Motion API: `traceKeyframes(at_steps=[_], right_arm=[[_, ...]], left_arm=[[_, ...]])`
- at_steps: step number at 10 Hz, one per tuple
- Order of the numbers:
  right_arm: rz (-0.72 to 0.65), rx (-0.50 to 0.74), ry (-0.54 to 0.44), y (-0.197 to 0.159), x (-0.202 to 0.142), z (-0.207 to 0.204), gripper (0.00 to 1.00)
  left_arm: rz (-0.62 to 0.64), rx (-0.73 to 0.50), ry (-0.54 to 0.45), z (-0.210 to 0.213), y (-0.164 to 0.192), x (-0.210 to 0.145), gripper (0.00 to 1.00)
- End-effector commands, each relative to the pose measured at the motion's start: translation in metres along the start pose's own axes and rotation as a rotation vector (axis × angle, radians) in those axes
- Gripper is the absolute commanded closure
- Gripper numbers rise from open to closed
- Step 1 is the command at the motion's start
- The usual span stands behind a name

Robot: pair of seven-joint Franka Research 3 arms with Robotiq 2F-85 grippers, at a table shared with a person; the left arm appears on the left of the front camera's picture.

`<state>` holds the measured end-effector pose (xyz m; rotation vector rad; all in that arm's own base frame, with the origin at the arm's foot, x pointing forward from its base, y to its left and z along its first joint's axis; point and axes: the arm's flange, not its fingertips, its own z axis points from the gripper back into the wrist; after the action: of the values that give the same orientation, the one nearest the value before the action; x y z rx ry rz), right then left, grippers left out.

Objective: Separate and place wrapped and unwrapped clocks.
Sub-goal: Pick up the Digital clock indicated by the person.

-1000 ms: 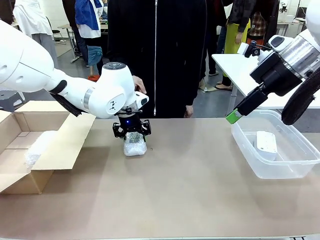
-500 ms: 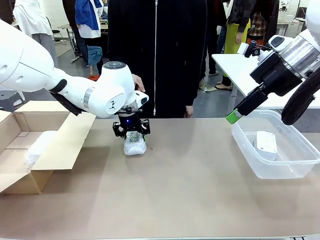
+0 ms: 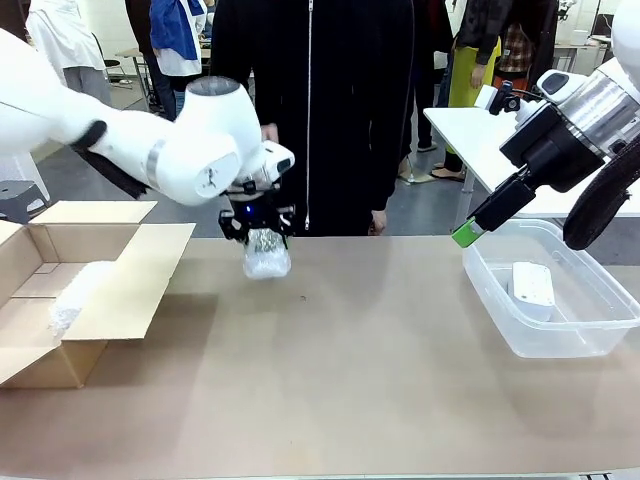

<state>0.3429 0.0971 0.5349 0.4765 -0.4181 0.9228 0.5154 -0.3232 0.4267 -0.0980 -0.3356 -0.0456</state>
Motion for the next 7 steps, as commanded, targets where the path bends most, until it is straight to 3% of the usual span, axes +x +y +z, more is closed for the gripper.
traceKeyframes(at_steps=[1, 2, 3, 4, 5, 6, 7], right_arm=[[0.000, 0.005, 0.006, 0.000, 0.002, 0.000, 0.00], [0.000, 0.005, 0.006, 0.000, 0.002, 0.000, 0.00], [0.000, 0.005, 0.006, 0.000, 0.002, 0.000, 0.00], [0.000, 0.005, 0.006, 0.000, 0.002, 0.000, 0.00], [0.000, 0.005, 0.006, 0.000, 0.002, 0.000, 0.00], [0.000, 0.005, 0.006, 0.000, 0.002, 0.000, 0.00], [0.000, 0.005, 0.006, 0.000, 0.002, 0.000, 0.00]], left_arm=[[-0.027, -0.005, 0.013, 0.064, 0.007, -0.031, 0.68], [-0.093, -0.040, 0.031, 0.096, 0.006, -0.042, 0.68], [-0.100, 0.011, -0.023, 0.123, 0.005, -0.054, 0.68], [-0.174, -0.021, -0.025, 0.144, 0.002, -0.067, 0.68], [-0.139, 0.022, -0.120, 0.148, 0.001, -0.072, 0.68], [-0.142, -0.007, -0.071, 0.137, 0.003, -0.068, 0.68], [-0.137, 0.004, -0.050, 0.153, -0.011, -0.068, 0.68]])
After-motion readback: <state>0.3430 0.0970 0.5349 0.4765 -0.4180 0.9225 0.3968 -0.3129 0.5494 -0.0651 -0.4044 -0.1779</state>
